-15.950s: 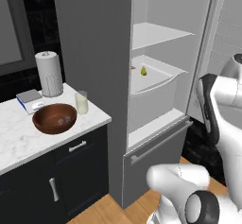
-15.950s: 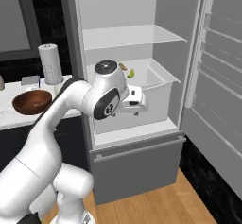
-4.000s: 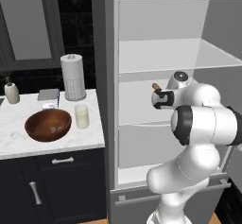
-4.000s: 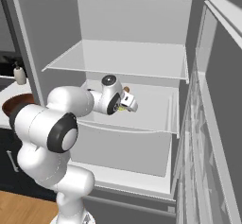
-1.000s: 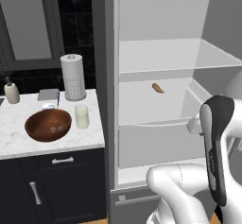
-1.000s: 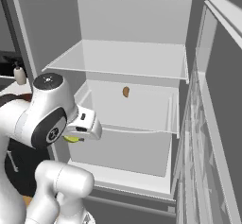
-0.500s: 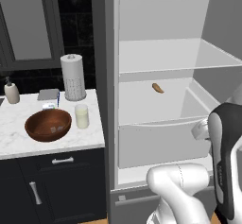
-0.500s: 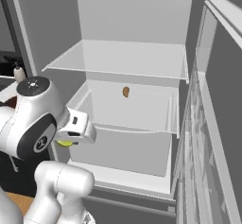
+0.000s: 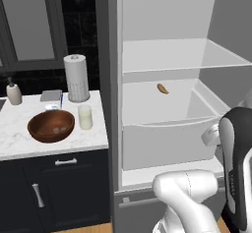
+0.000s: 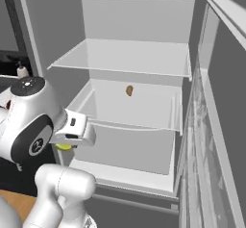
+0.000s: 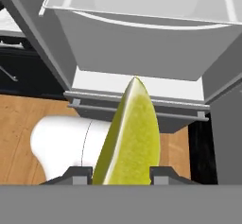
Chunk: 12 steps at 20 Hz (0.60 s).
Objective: Grab a lemon wedge from the fridge and one ice cube from the ice bowl, and put them in the glass of lemonade.
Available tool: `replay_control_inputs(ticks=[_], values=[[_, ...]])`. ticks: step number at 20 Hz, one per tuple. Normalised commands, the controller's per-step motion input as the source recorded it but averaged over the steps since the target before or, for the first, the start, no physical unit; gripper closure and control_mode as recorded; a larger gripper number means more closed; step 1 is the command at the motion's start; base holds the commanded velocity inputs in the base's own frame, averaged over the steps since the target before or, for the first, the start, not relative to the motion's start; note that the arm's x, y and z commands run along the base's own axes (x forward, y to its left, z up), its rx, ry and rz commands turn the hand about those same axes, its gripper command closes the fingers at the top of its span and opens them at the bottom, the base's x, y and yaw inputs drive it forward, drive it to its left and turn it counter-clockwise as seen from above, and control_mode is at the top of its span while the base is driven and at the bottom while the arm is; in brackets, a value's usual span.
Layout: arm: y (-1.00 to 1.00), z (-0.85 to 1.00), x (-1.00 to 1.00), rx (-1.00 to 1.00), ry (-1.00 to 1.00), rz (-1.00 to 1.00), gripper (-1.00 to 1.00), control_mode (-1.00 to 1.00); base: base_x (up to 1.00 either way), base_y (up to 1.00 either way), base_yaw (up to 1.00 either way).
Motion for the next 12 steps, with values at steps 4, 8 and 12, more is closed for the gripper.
replay_control_inputs(ticks=[4,8,12], values=[[0.00,0.00,0.00,0.00,0.00,0.00,1.00,1.00,-0.74,0.46,0.06],[0.00,0.00,0.00,0.00,0.00,0.00,1.00,1.00,-0.31,1.00,0.03],[0.00,0.00,0.00,0.00,0.00,0.00,1.00,1.00,-0.02,1.00,-0.03]])
